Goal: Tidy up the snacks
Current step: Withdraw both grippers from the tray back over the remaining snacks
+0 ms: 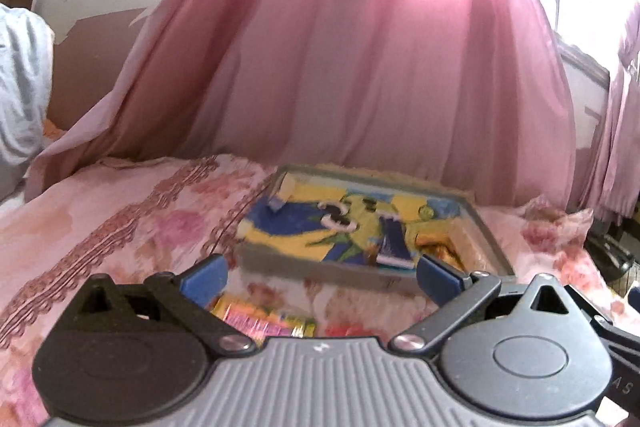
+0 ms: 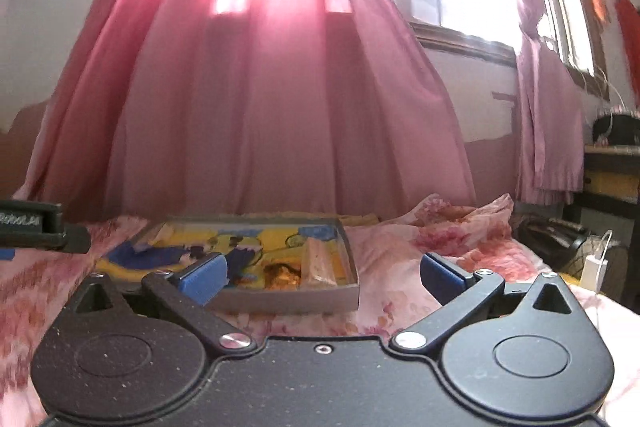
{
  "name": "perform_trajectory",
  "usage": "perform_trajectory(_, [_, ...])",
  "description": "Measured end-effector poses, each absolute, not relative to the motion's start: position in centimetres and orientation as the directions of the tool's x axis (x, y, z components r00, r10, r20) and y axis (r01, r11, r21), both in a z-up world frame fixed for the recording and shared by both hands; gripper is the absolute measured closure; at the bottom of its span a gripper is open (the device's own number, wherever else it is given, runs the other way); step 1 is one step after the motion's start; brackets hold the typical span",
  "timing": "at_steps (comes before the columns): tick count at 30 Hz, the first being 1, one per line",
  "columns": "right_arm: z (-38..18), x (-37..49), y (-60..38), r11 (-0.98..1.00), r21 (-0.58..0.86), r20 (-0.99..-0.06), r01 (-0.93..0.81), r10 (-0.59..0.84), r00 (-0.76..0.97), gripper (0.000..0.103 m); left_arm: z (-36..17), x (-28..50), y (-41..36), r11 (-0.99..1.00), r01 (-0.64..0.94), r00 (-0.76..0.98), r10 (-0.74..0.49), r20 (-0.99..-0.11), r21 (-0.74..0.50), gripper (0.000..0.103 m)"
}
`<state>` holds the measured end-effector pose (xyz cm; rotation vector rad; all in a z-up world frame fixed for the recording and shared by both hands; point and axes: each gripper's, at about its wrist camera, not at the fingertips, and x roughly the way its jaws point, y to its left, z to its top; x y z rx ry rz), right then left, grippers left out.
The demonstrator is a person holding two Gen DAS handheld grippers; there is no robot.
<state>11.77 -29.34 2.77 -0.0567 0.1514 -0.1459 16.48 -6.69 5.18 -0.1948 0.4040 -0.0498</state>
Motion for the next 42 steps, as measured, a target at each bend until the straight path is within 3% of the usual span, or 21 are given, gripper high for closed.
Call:
perform_trajectory(8, [2.2, 7.8, -27.8, 0.983, -0.13, -0.162, 0.127, -0.148, 0.976, 0.001, 3.7, 12.9, -6.4, 0.98, 0.012, 0.898, -0.098, -0.428, -0.199, 0.0])
perform_trajectory(17, [2.2, 5.0, -27.8, 0.98, -0.101, -0.209, 0.173, -0.191, 0.959, 0.001, 3.1, 10.0, -5.4, 0.982, 0.034, 0.867, -0.122, -0.482, -0.187, 0.0])
perform_trajectory(23, [1.4, 3.7, -27.5, 0.983, -0.094, -0.303, 0.155, -0.176, 0.937, 0.001, 2.1, 9.3, -5.1, 0.984, 0.066, 0.806, -0.15, -0.573, -0.166, 0.0])
perform_trajectory(32, [-0.3, 4.9, -26.4, 0.988, -0.117, -0.42, 0.099, -0.14, 0.897, 0.001, -0.1, 8.4, -5.7, 0.989, 0.143, 0.79, -0.134, -0.599, -0.034, 0.0])
perform_trajectory(42, [-2.9, 8.1, -25.4, 0.986, -0.161, -0.539, 0.037, -0.119, 0.834, 0.001, -1.7, 9.4, -4.9, 0.988, 0.15, 0.748, -0.144, -0.648, -0.046, 0.0])
